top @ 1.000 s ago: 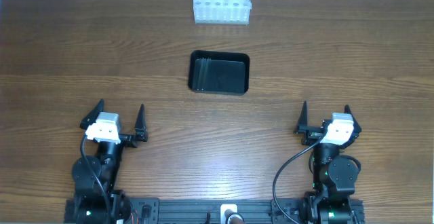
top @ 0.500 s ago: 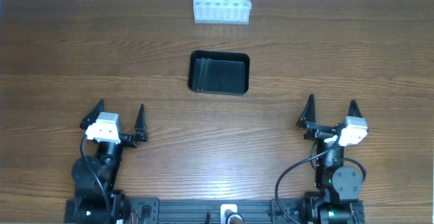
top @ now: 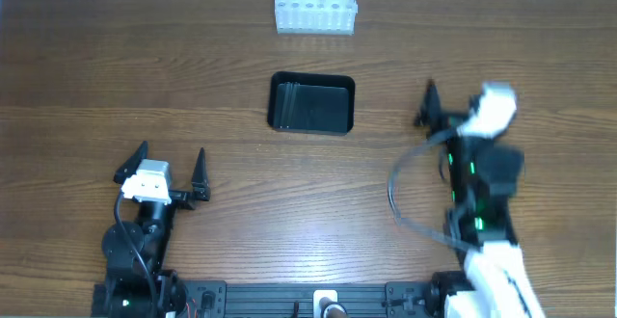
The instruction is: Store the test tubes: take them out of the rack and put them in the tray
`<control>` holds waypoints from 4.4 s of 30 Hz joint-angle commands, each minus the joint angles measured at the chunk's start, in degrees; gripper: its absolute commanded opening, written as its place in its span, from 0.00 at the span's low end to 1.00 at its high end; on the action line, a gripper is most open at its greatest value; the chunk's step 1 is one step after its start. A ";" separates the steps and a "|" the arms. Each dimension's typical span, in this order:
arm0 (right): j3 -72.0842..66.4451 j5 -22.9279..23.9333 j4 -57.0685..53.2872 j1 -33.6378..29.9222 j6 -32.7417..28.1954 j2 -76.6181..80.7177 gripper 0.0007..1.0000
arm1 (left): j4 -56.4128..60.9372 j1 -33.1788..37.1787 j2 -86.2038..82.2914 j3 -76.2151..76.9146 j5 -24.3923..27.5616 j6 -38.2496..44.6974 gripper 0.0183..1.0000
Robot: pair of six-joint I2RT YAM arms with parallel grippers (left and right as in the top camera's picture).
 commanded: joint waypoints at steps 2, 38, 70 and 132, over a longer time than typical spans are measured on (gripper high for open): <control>14.91 -2.71 -3.02 8.50 -3.89 18.08 0.99 | -0.20 0.31 -0.48 -0.24 0.72 0.59 1.00; 80.26 11.45 -29.42 21.53 8.22 76.76 0.93 | -0.20 0.31 -0.46 -0.24 0.72 0.59 1.00; 80.24 15.39 -31.15 21.03 7.06 77.18 0.32 | -0.20 0.31 -0.46 -0.24 0.72 0.59 1.00; 79.87 -1.18 -69.40 24.87 13.57 52.94 0.02 | -0.17 0.31 -0.46 -0.24 0.72 0.59 1.00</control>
